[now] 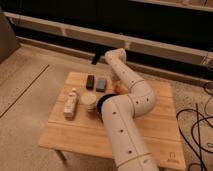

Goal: Drag the pepper across the table

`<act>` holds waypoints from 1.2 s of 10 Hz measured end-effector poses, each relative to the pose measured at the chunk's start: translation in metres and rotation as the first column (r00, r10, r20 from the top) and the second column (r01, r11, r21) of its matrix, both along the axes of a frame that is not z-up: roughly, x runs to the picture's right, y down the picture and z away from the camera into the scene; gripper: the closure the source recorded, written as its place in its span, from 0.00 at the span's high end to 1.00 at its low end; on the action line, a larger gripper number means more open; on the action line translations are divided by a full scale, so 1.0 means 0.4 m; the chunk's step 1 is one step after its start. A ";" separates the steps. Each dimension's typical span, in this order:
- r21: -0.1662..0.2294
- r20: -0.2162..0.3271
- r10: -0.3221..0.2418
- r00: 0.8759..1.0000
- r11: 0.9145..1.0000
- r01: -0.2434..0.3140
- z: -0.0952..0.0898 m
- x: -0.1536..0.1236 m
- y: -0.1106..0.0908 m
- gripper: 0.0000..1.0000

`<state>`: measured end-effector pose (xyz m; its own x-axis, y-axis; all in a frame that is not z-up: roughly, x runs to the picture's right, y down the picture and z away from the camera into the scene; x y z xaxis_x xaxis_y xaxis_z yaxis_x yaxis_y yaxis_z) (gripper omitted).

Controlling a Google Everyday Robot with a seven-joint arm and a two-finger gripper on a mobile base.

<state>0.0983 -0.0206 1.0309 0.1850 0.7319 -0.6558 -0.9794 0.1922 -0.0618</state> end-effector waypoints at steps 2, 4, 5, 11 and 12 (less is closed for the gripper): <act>0.028 -0.012 0.003 1.000 1.000 -0.003 -0.007 0.000 -0.033 0.00; 0.067 -0.020 -0.016 1.000 0.998 0.017 -0.015 -0.017 -0.077 0.00; 0.093 -0.019 -0.057 0.998 0.994 0.059 -0.018 -0.045 -0.109 0.00; 0.226 -0.034 -0.066 0.997 0.971 0.072 -0.103 -0.106 -0.287 0.00; 0.240 -0.030 -0.060 0.998 0.969 0.065 -0.125 -0.120 -0.312 0.00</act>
<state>0.0504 -0.1454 0.9810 0.2228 0.8562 -0.4661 -0.9656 0.2597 0.0156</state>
